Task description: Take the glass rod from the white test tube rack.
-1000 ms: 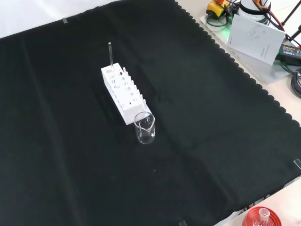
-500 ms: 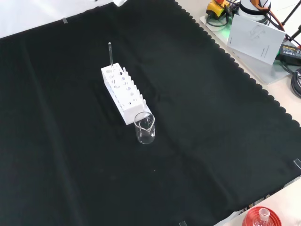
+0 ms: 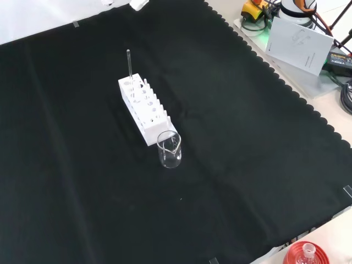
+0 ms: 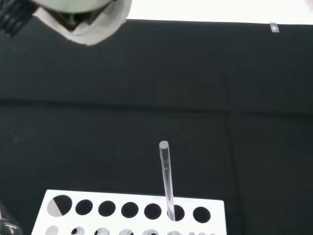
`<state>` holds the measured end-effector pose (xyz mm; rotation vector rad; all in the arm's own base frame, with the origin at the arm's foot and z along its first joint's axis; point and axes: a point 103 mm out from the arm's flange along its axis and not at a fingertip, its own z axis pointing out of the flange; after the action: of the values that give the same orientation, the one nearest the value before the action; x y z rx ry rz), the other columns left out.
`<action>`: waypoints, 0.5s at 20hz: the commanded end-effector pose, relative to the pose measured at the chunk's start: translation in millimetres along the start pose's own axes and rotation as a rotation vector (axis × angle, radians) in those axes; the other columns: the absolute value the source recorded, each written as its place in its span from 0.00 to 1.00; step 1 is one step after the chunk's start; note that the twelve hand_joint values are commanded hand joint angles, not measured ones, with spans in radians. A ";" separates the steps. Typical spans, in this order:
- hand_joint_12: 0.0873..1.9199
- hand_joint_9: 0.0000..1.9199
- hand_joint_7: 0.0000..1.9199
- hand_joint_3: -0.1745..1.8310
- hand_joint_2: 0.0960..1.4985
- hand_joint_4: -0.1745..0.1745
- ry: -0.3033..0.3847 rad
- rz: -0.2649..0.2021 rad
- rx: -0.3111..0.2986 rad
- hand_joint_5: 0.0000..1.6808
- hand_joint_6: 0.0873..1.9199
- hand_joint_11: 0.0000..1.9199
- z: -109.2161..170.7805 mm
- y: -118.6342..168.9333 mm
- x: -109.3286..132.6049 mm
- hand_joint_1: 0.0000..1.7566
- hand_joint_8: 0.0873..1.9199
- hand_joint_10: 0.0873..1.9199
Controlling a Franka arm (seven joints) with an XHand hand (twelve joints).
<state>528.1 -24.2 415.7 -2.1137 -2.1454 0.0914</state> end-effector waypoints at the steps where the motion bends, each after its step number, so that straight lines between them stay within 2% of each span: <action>1: 0.60 0.53 0.48 0.44 0.34 0.00 0.011 -0.014 0.061 0.44 0.45 0.45 34.6 7.2 -4.3 0.52 0.36 0.30; 10: 0.60 0.53 0.49 0.44 0.34 0.00 0.025 -0.012 0.083 0.45 0.45 0.46 56.1 15.3 -9.2 0.52 0.36 0.30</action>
<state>532.5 -31.2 381.7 -2.0755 -2.1136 0.1309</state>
